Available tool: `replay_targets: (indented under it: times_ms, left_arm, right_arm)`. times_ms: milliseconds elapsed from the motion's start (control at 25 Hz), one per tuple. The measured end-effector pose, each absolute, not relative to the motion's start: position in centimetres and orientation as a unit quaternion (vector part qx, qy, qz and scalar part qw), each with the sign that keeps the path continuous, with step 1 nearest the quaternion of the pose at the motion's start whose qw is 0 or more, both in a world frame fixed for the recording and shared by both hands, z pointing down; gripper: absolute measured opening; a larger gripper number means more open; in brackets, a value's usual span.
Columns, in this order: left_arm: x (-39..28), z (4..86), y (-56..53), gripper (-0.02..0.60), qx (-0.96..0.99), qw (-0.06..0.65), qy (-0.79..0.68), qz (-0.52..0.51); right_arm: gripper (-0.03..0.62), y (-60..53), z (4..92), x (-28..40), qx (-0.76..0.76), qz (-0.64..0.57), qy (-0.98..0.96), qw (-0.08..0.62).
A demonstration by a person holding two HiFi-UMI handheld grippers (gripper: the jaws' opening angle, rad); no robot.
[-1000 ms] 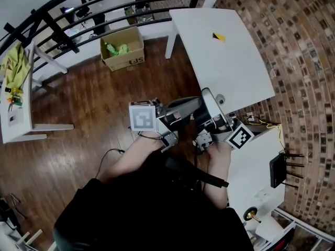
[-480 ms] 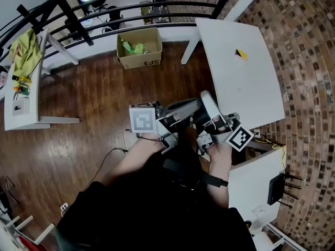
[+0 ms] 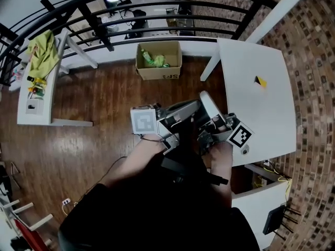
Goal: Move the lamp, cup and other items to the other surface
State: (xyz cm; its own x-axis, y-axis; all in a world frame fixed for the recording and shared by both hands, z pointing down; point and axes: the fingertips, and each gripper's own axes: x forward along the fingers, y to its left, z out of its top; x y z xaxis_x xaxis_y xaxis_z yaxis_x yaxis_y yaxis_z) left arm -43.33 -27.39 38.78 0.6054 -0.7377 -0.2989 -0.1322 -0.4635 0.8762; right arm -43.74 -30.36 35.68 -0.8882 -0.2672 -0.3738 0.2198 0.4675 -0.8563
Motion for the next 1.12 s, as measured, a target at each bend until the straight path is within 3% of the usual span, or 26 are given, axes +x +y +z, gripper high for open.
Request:
replay_targets:
  times_ms: [520,920,1120]
  left_arm:
    - [-45.7,36.9,-48.7,0.002,0.781,0.454,-0.270,-0.333]
    - [-42.8,35.0,-62.5,0.001,0.812,0.507,-0.140,-0.255]
    - [-45.1,34.0,-67.8,0.000,0.821,0.521,-0.074,-0.219]
  right_arm:
    - [0.020,-51.8,34.9,-46.6,-0.010,-0.530,0.814,0.236]
    - [0.019,-65.4,32.6,-42.1,-0.158,-0.484,0.796,0.327]
    - [0.020,-70.6,31.7,-43.9,-0.219,-0.454,0.785,0.360]
